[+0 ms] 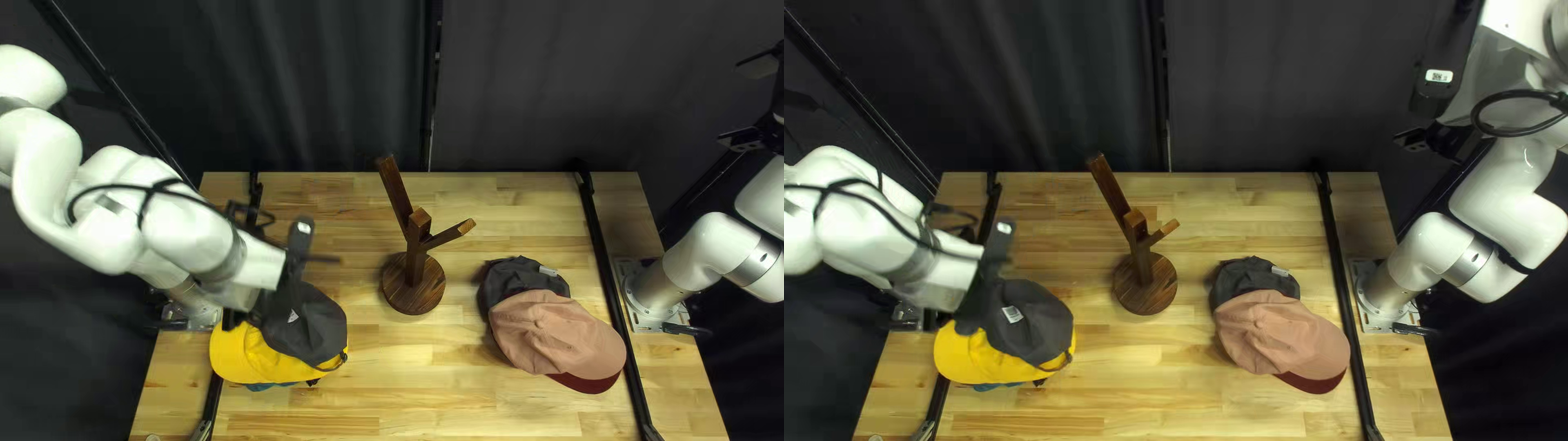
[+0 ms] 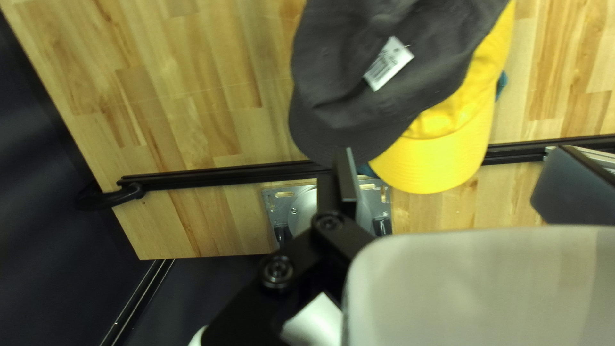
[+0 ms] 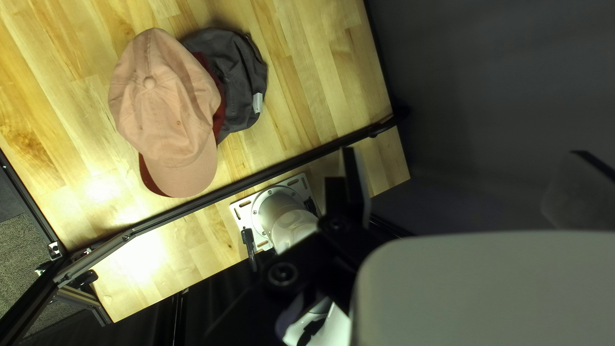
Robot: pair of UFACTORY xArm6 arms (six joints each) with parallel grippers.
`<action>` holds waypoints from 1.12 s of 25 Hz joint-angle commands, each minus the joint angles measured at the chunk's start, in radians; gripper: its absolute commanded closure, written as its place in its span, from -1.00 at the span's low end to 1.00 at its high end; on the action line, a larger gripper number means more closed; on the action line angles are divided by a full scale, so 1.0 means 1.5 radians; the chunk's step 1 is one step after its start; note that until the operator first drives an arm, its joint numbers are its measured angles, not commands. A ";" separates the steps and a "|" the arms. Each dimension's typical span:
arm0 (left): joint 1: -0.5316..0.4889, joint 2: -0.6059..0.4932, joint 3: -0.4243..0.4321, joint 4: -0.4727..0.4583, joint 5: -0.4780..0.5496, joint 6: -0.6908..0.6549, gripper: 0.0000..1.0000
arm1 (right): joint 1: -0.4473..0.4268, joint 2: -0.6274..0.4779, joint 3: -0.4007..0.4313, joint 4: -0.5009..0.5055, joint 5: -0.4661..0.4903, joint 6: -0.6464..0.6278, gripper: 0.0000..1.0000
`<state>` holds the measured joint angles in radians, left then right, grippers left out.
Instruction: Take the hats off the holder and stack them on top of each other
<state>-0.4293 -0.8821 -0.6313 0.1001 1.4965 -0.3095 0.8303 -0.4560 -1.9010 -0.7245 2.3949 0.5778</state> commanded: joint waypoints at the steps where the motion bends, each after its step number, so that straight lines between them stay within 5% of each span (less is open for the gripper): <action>1: 0.057 -0.044 -0.003 0.004 0.022 0.041 -1.00 | 0.000 0.000 0.000 0.000 0.000 0.000 -1.00; 17: 0.316 -0.059 -0.138 -0.002 0.070 0.162 -1.00 | 0.000 0.000 0.000 0.000 0.000 0.000 -1.00; 23: 0.335 -0.031 -0.230 0.018 0.136 0.174 -1.00 | 0.000 0.000 0.000 0.000 0.000 0.000 -1.00; 28: 0.283 0.006 -0.309 0.050 0.203 0.142 -1.00 | 0.000 0.000 0.000 0.000 0.000 0.000 -1.00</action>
<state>0.0165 -0.8888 -1.0668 0.1597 1.7713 -0.0797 0.8303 -0.4560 -1.9010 -0.7245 2.3949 0.5778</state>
